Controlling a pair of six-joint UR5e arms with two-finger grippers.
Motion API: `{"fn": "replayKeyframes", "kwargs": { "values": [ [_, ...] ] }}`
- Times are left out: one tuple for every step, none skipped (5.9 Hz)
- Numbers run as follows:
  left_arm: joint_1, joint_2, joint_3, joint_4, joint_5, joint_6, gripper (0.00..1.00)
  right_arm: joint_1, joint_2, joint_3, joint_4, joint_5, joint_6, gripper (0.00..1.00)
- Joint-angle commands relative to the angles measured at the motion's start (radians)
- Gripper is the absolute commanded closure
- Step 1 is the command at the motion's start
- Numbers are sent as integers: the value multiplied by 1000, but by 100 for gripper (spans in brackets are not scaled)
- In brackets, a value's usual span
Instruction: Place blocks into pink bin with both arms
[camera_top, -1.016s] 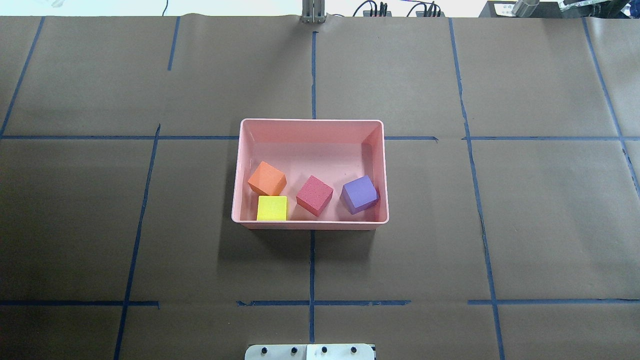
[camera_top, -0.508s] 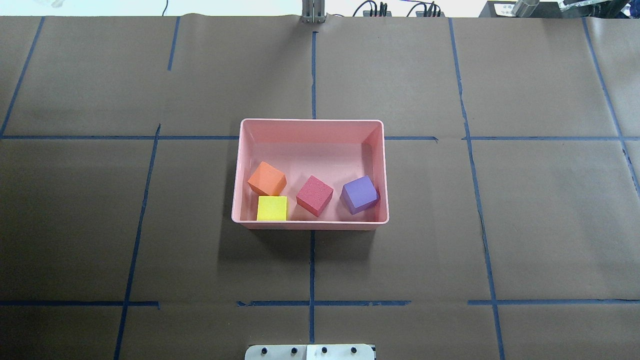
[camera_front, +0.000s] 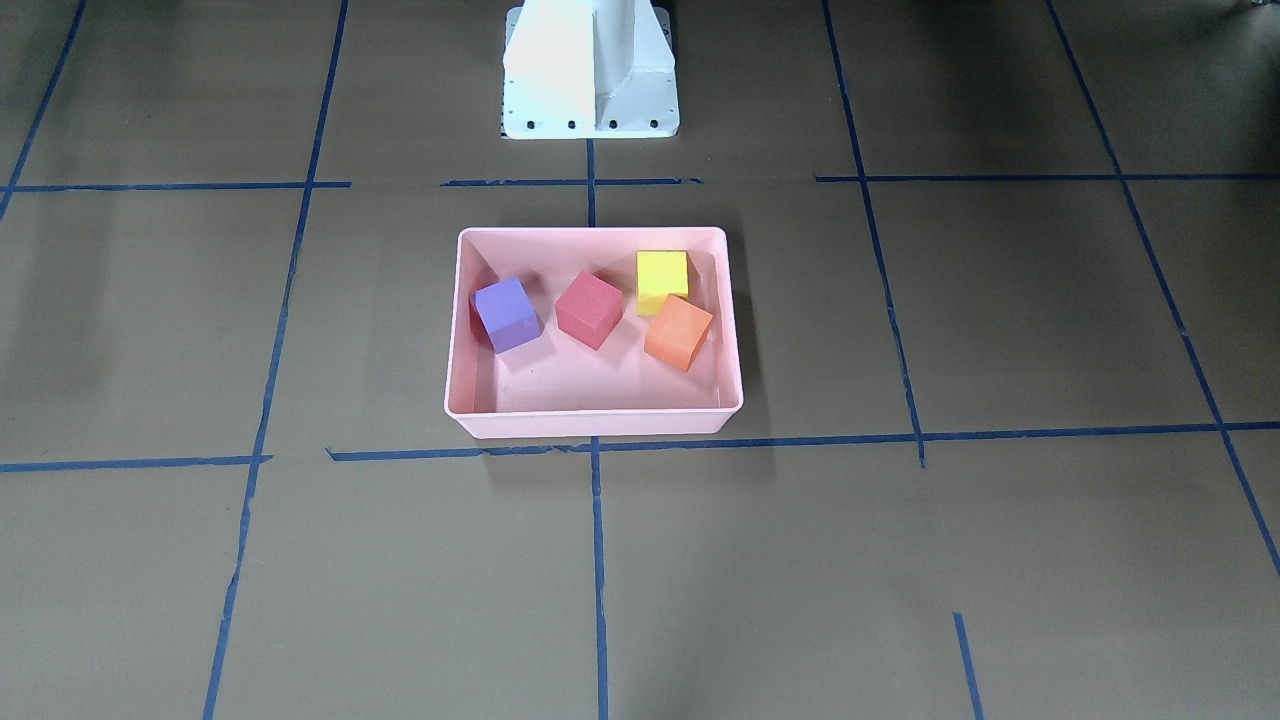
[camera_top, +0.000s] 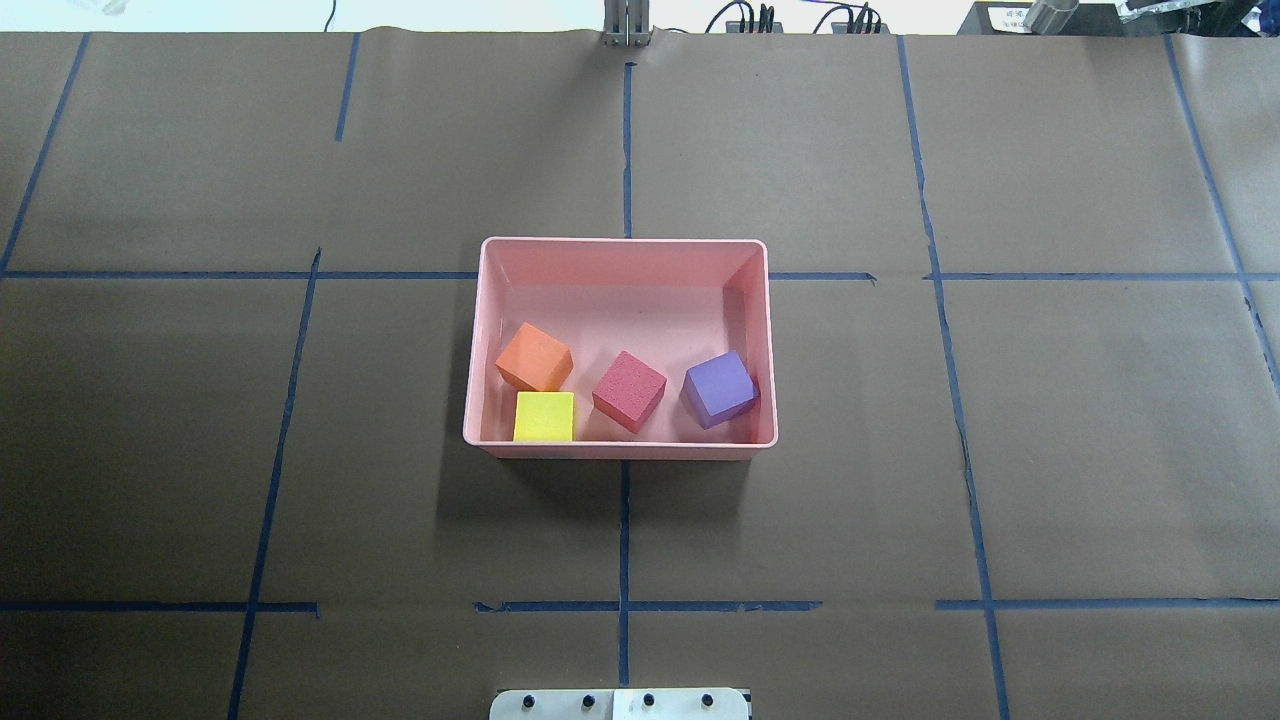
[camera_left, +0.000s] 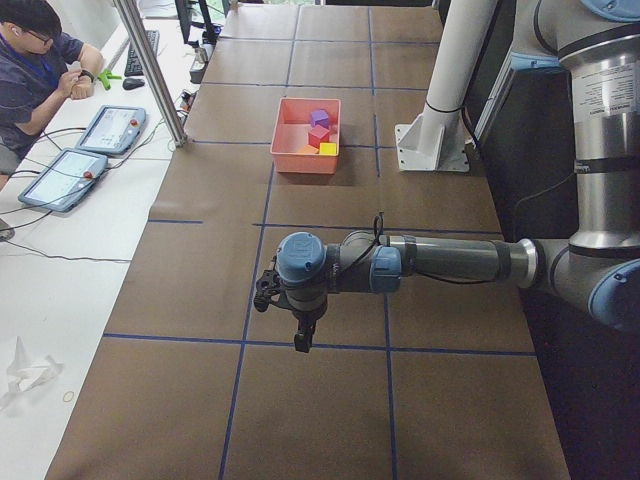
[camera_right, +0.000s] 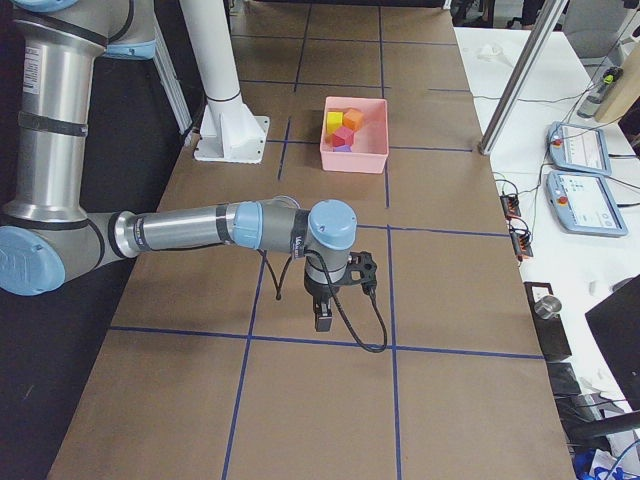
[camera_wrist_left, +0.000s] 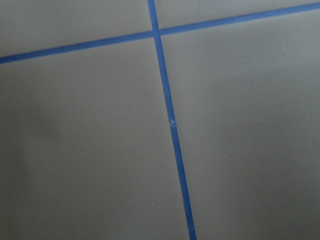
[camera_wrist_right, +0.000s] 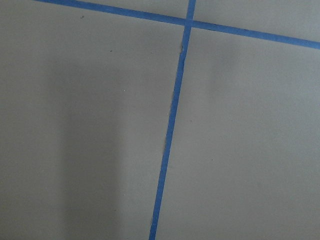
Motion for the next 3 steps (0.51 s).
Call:
{"fn": "replayKeyframes", "kwargs": {
  "values": [
    [0,11,-3,0,1,1,0,0,-3,1,0,0,-2,0],
    [0,11,-3,0,1,1,0,0,-14,4,0,0,-3,0],
    [0,11,-3,0,1,1,0,0,-16,6,0,2,-3,0]
  ]
}}
